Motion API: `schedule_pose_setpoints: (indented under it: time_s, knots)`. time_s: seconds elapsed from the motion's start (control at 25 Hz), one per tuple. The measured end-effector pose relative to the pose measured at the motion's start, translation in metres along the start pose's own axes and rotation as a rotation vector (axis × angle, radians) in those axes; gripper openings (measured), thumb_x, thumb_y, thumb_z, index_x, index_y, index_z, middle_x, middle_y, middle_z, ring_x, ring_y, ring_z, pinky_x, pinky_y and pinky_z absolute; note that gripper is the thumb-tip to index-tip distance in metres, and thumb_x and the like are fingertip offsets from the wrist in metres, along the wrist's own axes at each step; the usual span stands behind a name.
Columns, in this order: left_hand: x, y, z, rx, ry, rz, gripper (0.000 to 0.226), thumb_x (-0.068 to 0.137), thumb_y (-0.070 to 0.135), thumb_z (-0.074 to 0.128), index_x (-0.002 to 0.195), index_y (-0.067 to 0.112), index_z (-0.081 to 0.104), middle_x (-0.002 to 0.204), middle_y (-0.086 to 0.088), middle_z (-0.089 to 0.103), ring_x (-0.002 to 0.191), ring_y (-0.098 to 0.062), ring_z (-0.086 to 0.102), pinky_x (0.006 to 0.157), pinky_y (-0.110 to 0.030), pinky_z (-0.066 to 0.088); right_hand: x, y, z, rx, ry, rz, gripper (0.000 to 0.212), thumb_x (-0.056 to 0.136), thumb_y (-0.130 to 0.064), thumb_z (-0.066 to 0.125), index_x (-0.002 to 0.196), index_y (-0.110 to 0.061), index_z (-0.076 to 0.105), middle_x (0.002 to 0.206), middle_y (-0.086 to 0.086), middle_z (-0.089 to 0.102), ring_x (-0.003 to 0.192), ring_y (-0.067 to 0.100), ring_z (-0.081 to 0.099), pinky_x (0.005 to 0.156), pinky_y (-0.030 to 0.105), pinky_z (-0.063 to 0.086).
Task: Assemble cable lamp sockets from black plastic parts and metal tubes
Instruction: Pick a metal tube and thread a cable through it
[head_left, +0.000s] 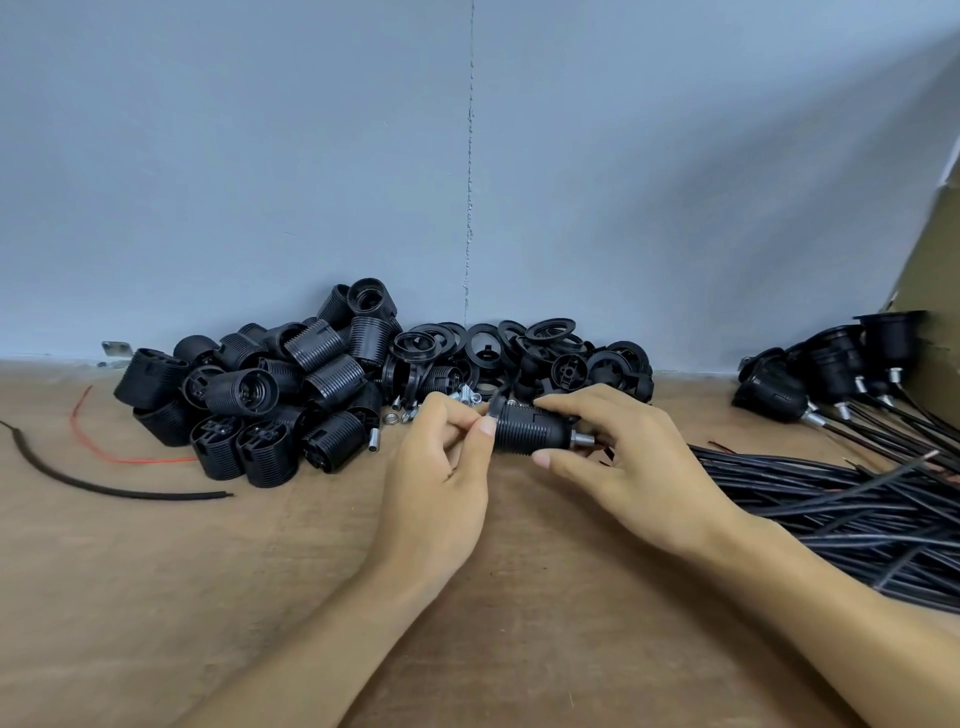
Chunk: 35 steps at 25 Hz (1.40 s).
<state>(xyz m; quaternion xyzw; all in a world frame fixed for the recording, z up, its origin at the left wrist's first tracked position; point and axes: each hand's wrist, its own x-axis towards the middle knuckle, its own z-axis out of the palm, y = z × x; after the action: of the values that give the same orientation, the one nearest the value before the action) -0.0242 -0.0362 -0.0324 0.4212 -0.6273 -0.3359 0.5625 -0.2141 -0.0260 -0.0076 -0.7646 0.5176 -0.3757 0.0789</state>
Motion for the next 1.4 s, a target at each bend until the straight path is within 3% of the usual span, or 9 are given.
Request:
schedule_pose_setpoints:
  time_s: [0.24,0.4,0.52,0.6,0.88,1.04,1.2,1.28,1.4]
  knots:
    - [0.000,0.000,0.001,0.005,0.015,0.020,0.021,0.101,0.019,0.059,0.083,0.028,0.057,0.078,0.005,0.072,0.077,-0.009,0.069,0.081,-0.036,0.059,0.000,0.003,0.005,0.036,0.008,0.052,0.026,0.093,-0.046,0.063,0.118,-0.037,0.067,0.101,-0.026,0.069,0.098,-0.005,0.063,0.081,0.007,0.042]
    - [-0.001,0.002,0.002,-0.025,-0.011,0.042,0.020,0.101,0.013,0.058,0.084,0.021,0.056,0.073,0.008,0.069,0.071,0.001,0.064,0.072,-0.024,0.056,-0.001,0.001,0.004,0.137,-0.030,0.116,0.021,0.100,-0.046,0.051,0.114,-0.038,0.064,0.080,-0.012,0.072,0.080,0.004,0.069,0.079,0.026,0.054]
    - [-0.002,0.006,0.001,-0.042,-0.042,0.084,0.020,0.098,0.005,0.061,0.081,0.015,0.058,0.087,0.023,0.073,0.092,0.010,0.066,0.078,-0.004,0.046,0.001,-0.002,-0.001,0.213,-0.104,0.194,0.031,0.104,-0.049,0.039,0.102,-0.033,0.065,0.072,-0.003,0.072,0.071,0.013,0.069,0.078,0.038,0.054]
    - [-0.003,0.007,0.001,-0.054,-0.057,0.086,0.021,0.096,0.005,0.064,0.080,0.019,0.060,0.101,0.030,0.072,0.112,0.015,0.060,0.084,0.000,0.041,0.004,-0.003,-0.004,0.327,-0.132,0.258,0.040,0.106,-0.047,0.036,0.099,-0.021,0.065,0.075,0.001,0.072,0.063,0.020,0.067,0.070,0.031,0.052]
    - [-0.001,-0.001,0.001,0.026,-0.068,0.076,0.017,0.095,0.017,0.068,0.090,0.032,0.069,0.124,0.023,0.068,0.120,0.009,0.058,0.096,-0.011,0.047,0.008,-0.009,-0.013,0.580,-0.064,0.356,0.036,0.107,-0.040,0.036,0.101,-0.023,0.067,0.071,0.001,0.066,0.056,0.017,0.049,0.059,0.018,0.046]
    - [0.000,-0.005,0.000,0.124,-0.114,0.075,0.030,0.094,0.006,0.064,0.100,0.033,0.074,0.101,0.021,0.074,0.093,-0.006,0.069,0.080,-0.015,0.051,0.005,-0.010,-0.012,0.501,-0.091,0.307,0.038,0.108,-0.040,0.036,0.104,-0.022,0.069,0.072,0.000,0.066,0.055,0.016,0.049,0.058,0.017,0.045]
    - [-0.004,-0.002,0.004,0.217,-0.059,0.135,0.019,0.094,0.015,0.066,0.097,0.032,0.074,0.092,0.022,0.073,0.089,-0.003,0.069,0.079,-0.026,0.056,0.002,-0.009,-0.012,0.351,-0.058,0.266,0.034,0.105,-0.045,0.040,0.099,-0.028,0.069,0.066,-0.007,0.063,0.056,0.009,0.054,0.061,0.018,0.046]
    - [-0.005,0.003,0.004,0.193,-0.018,0.154,0.018,0.096,0.022,0.067,0.089,0.038,0.071,0.085,0.024,0.072,0.079,0.000,0.068,0.067,-0.016,0.052,0.000,-0.008,-0.010,0.261,-0.045,0.231,0.026,0.103,-0.047,0.044,0.101,-0.036,0.068,0.061,-0.016,0.061,0.057,-0.001,0.056,0.061,0.012,0.042]
    - [-0.004,0.005,0.003,0.152,-0.018,0.144,0.023,0.101,0.031,0.056,0.082,0.030,0.070,0.069,0.003,0.070,0.064,-0.016,0.063,0.057,-0.027,0.044,-0.002,-0.006,-0.006,0.198,-0.043,0.198,0.021,0.101,-0.048,0.047,0.103,-0.040,0.066,0.061,-0.019,0.060,0.059,-0.001,0.054,0.060,0.011,0.039]
